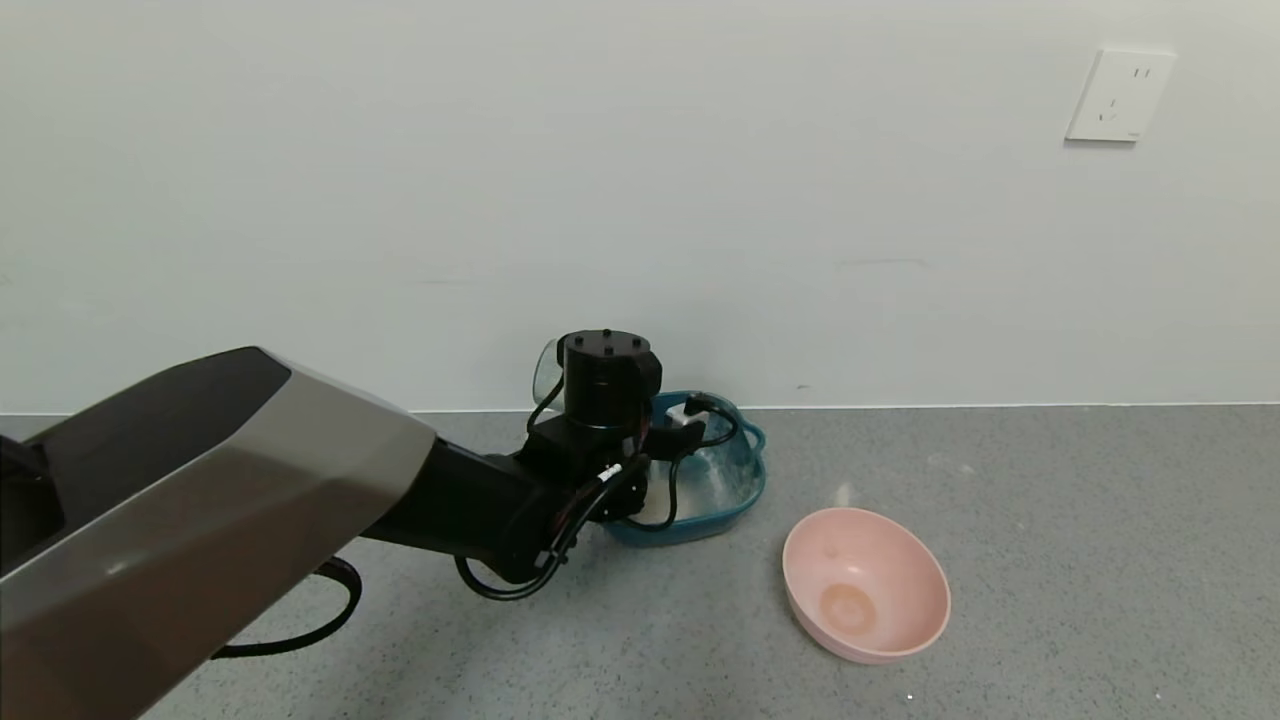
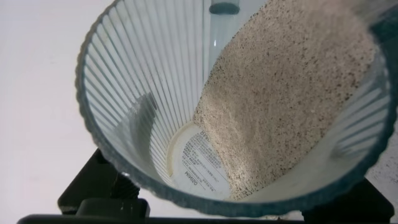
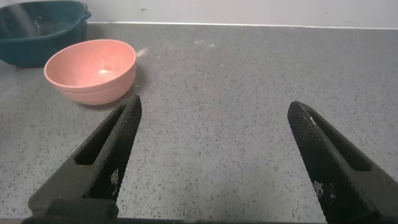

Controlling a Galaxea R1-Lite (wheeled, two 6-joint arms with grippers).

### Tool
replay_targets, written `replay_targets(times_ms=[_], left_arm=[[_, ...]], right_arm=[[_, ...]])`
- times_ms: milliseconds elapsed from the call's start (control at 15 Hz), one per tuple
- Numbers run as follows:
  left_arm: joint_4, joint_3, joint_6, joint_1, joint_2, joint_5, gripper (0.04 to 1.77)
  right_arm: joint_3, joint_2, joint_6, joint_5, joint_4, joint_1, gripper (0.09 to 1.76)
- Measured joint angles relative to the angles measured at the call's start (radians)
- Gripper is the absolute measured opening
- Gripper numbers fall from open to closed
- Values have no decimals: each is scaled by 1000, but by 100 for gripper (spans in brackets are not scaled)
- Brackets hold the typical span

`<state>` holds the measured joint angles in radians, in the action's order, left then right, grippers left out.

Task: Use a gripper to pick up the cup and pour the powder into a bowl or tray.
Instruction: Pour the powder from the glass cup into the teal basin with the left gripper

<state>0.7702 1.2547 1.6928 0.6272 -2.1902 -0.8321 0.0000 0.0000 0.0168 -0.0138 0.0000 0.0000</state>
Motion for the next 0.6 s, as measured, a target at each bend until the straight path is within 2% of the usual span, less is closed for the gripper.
replay_targets(times_ms=[200,267,467,600], left_arm=[[141,-82,-43,-14,10,2,133],[152,-96,-71,-21,15,2,133],[131,-121,-193,-37,47,14,133],[64,-148,-290,-48,83,51,133]], right_arm=[[0,0,0,1,0,0,171],[0,0,0,0,0,0,171],[0,0,0,0,0,0,171],[0,0,0,0,0,0,171]])
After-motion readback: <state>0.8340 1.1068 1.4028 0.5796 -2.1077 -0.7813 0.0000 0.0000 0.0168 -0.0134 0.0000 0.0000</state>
